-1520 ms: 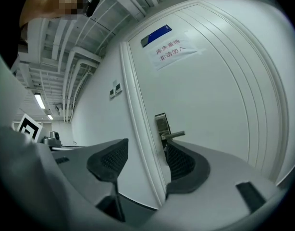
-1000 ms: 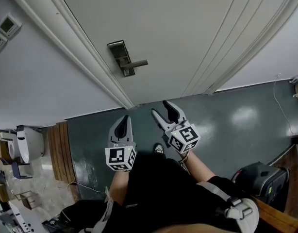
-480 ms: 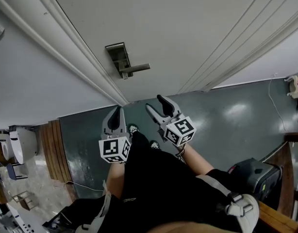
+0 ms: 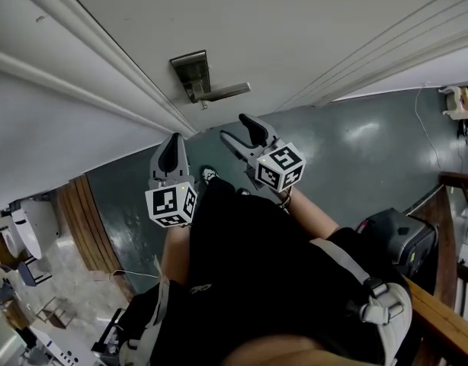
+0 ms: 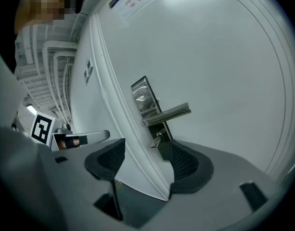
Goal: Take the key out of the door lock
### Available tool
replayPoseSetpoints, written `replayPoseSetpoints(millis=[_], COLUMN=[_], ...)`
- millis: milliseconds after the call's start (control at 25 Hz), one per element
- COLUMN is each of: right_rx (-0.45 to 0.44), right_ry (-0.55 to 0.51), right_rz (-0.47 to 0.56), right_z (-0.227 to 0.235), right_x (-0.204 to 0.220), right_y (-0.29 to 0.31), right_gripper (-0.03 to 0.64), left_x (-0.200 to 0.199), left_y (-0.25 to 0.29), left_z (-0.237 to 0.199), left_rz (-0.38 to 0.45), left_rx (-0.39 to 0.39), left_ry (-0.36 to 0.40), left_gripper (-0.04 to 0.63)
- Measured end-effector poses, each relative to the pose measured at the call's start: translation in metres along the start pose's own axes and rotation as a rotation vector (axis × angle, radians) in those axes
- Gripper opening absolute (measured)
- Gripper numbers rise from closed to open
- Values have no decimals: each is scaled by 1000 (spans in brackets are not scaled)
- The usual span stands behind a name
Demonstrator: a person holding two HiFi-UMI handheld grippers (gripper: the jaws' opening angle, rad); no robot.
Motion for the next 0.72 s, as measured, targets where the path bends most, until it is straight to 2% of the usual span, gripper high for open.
replayPoseSetpoints(millis=[160,240,440,720], right_rx=[27,30,-14,-22], right_ry=[67,138,299,477], right_rz=[-34,-50,-79,-98], right_z=[2,1,-6,8], right_x=[7,11,20,27], right_y=[25,37,60,81], right_gripper=[295,296,301,301], left_x=[3,4,10,16], left_y=[14,19,26,39], left_z=[-21,-27,-39,-47], left_rz=[-16,-24,-56,-76], left_rx=[41,66,107,73], left_ry=[-14,-22,-37,-48], left_gripper=[25,25,25,25])
Point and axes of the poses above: the fingertips, and each gripper's own axes: y forward along the fingers, z to its right, x out of its underside, the point moved 2 cm from there along -y, backward along the fingers, and after that the axes turned 12 degrees about x, right-handed, at the moved point
